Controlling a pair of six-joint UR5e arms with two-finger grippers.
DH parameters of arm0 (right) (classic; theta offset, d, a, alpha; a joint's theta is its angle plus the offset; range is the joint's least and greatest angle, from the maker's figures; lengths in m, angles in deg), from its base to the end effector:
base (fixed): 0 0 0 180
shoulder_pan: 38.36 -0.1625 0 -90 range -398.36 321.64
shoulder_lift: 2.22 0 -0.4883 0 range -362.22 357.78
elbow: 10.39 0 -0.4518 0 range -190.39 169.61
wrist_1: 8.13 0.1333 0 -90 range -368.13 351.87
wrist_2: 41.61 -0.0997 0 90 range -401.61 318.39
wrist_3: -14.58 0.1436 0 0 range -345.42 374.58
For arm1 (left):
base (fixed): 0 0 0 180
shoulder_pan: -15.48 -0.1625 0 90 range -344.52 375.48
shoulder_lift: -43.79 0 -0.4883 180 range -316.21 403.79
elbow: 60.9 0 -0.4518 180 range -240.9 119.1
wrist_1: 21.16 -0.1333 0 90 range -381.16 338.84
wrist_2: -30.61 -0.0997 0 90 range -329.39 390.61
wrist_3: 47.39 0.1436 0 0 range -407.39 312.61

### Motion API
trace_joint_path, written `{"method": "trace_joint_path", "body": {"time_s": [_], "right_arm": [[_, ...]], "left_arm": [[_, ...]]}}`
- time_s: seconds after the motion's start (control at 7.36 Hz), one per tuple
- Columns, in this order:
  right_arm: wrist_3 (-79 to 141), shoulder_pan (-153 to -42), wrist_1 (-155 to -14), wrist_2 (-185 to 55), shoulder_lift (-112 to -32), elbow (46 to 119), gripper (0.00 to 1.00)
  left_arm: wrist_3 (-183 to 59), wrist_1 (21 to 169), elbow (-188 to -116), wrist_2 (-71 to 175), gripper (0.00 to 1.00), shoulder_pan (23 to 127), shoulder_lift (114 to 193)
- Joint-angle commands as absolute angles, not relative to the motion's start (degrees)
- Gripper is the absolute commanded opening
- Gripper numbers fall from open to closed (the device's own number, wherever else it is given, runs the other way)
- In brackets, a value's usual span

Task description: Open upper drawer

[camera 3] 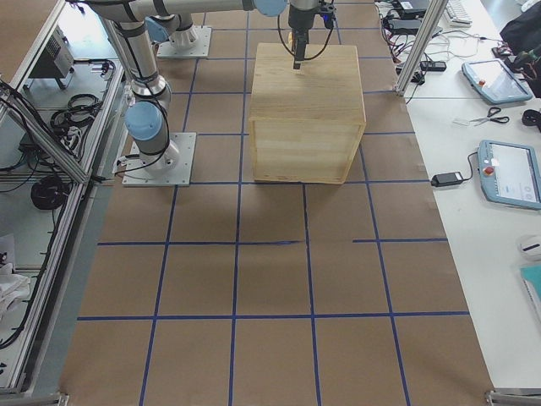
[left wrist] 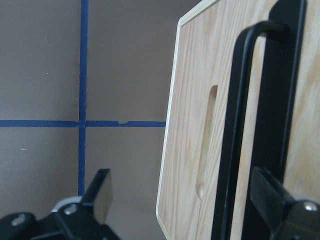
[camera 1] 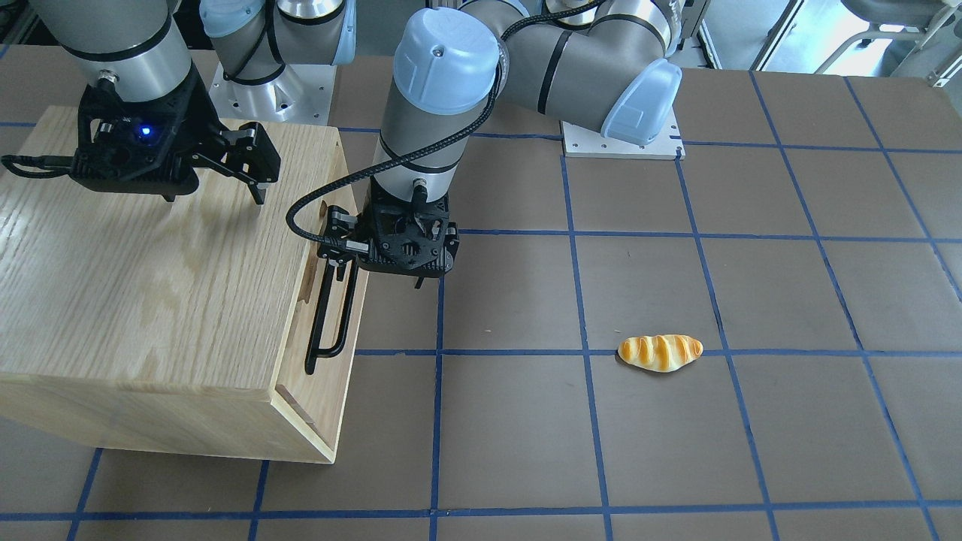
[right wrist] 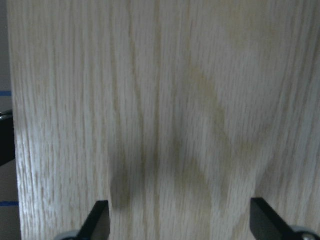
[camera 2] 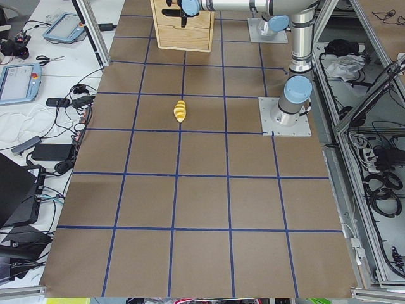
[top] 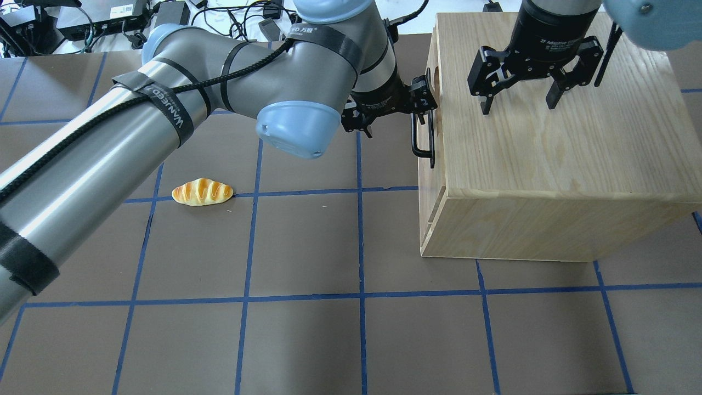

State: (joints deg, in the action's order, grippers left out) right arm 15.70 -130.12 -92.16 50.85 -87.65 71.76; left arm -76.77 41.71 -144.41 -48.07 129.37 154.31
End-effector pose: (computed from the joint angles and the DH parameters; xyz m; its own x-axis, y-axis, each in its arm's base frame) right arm 0.1450 -0.5786 0.5271 -0.9990 -0.0132 0.0438 -0.0112 0.9989 0.0461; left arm -0.4467 -0.6098 0.3957 -0.9590 -0.0554 0.2778 -0.0873 0.9908 -0.1037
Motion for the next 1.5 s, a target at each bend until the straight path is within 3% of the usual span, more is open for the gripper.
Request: {"method": "trace_joint_path", "body": {"time_s": [0.0, 1.36], "right_arm": [[15.63, -130.12, -92.16, 50.85, -87.65, 71.79, 1.00], [15.72, -130.12, -92.16, 50.85, -87.65, 71.79, 1.00]], "left_arm": [[-76.40, 41.77, -144.57, -48.14, 1.00, 129.38, 154.70], [-74.99, 41.59, -144.22, -52.27, 1.00, 128.77, 154.97]]}}
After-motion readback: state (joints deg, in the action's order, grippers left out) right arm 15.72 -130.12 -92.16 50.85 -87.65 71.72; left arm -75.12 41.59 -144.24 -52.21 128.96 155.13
